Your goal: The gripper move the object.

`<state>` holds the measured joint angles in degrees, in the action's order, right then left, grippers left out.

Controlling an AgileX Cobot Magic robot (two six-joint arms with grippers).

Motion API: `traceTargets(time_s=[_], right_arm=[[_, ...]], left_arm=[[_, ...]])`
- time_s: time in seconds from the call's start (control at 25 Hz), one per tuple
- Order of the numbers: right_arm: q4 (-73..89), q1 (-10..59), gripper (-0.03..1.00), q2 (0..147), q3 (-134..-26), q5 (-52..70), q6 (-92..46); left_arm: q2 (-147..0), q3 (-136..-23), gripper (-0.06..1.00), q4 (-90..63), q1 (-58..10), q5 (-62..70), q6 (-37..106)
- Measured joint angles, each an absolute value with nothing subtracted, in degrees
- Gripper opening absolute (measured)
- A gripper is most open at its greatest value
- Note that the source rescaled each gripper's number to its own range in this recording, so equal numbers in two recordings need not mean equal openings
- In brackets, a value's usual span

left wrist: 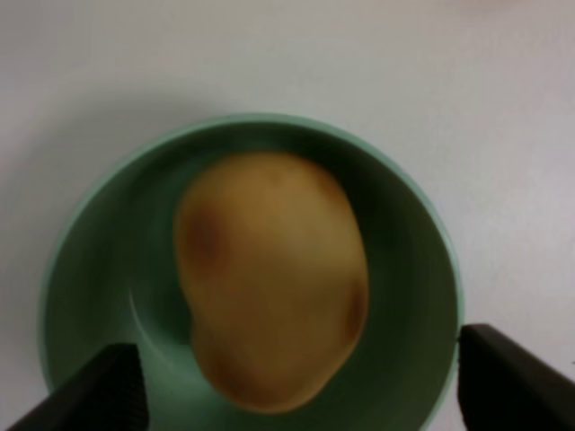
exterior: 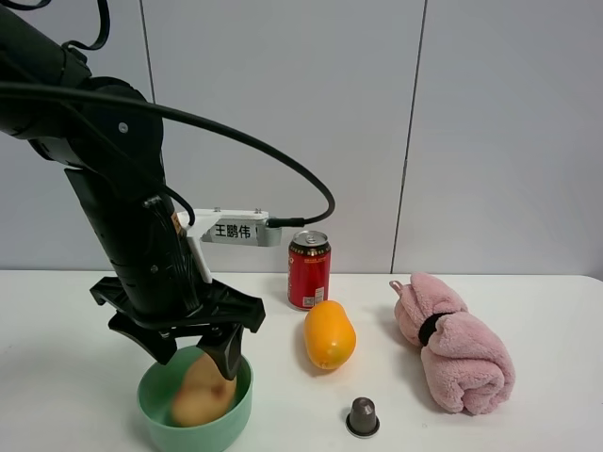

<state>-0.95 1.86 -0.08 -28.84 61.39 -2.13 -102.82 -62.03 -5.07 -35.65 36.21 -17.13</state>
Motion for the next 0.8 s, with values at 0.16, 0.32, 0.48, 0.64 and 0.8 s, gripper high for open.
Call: traceTargets(time_s=[0.16, 0.32, 0.48, 0.64, 0.8], right_arm=[[-1.0, 1.9, 1.0, -0.1, -28.8, 61.4, -2.1], [-1.0, 1.9, 1.0, -0.1, -28.8, 61.4, -2.1], [-1.0, 1.9, 1.0, -0.1, -28.8, 61.4, -2.1], [-1.0, 1.9, 1.0, -0.1, -28.8, 61.4, -2.1], [-1.0, 1.9, 1.0, -0.1, -28.8, 61.4, -2.1]], left_arm=[[-102.8, -62.0, 0.7, -5.1, -35.6, 36.2, -17.1], [-102.8, -62.0, 0.7, -5.1, -35.6, 36.2, -17.0], [-101.8, -62.0, 0.7, -5.1, -35.6, 36.2, -17.0], [-99.2, -62.0, 0.7, -4.3, -35.6, 36.0, -17.0], [-97.1, -62.0, 0.7, -2.8, -34.9, 35.7, -17.0]])
